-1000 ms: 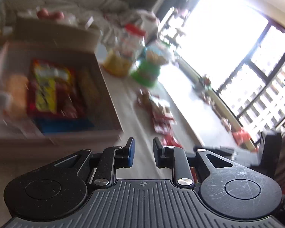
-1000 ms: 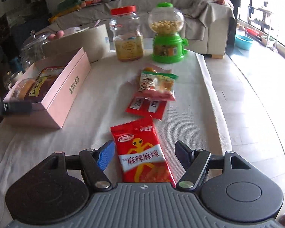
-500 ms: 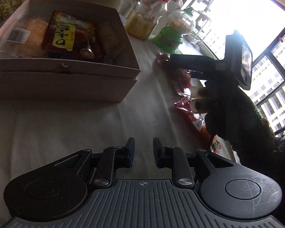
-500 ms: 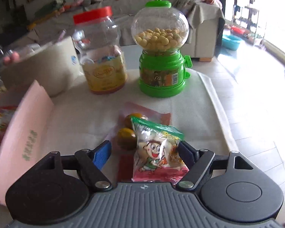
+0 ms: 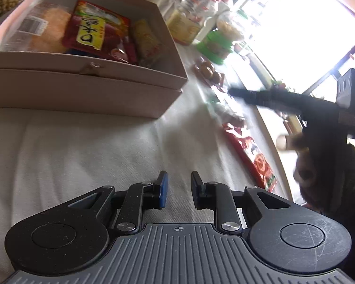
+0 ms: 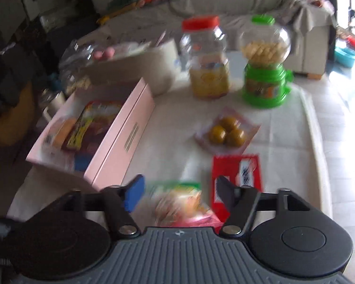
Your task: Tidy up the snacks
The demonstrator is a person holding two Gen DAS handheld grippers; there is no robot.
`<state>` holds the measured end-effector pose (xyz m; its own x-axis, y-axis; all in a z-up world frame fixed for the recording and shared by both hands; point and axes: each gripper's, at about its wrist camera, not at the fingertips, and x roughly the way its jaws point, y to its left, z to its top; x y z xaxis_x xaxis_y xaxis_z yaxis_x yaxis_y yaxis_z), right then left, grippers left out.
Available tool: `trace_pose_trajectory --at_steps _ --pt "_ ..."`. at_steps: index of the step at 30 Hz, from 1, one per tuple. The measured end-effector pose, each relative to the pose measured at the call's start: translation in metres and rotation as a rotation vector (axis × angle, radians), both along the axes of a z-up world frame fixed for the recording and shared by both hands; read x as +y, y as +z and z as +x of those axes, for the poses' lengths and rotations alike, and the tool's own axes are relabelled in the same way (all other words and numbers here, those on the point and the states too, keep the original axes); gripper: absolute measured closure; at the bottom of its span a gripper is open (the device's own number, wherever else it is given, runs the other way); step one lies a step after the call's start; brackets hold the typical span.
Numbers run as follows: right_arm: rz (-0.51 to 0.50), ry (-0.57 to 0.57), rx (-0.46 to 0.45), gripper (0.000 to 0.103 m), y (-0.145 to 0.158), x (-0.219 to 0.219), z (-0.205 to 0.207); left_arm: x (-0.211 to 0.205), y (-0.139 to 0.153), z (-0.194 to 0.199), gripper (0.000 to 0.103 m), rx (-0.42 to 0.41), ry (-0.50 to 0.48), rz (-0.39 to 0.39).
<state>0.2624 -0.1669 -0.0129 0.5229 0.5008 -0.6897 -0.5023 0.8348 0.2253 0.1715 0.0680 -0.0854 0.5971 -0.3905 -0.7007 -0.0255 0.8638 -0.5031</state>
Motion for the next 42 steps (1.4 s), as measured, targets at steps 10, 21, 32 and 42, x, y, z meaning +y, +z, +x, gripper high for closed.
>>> trace_pose_trajectory --at_steps 10,21,32,42 --pt "-0.136 -0.2 0.004 0.039 -0.043 0.043 0.093 0.004 0.008 -0.015 0.079 -0.019 0.027 0.077" --pt "-0.044 -0.046 -0.017 0.102 0.005 0.017 0.003 0.026 0.007 -0.036 0.079 -0.023 0.11 0.053" --pt "-0.058 -0.137 -0.046 0.042 -0.012 0.012 0.007 -0.001 0.006 -0.05 0.079 -0.062 0.046 0.048" --pt "-0.244 -0.04 -0.055 0.053 -0.038 0.056 0.034 0.017 0.012 -0.062 0.079 -0.093 0.113 0.147"
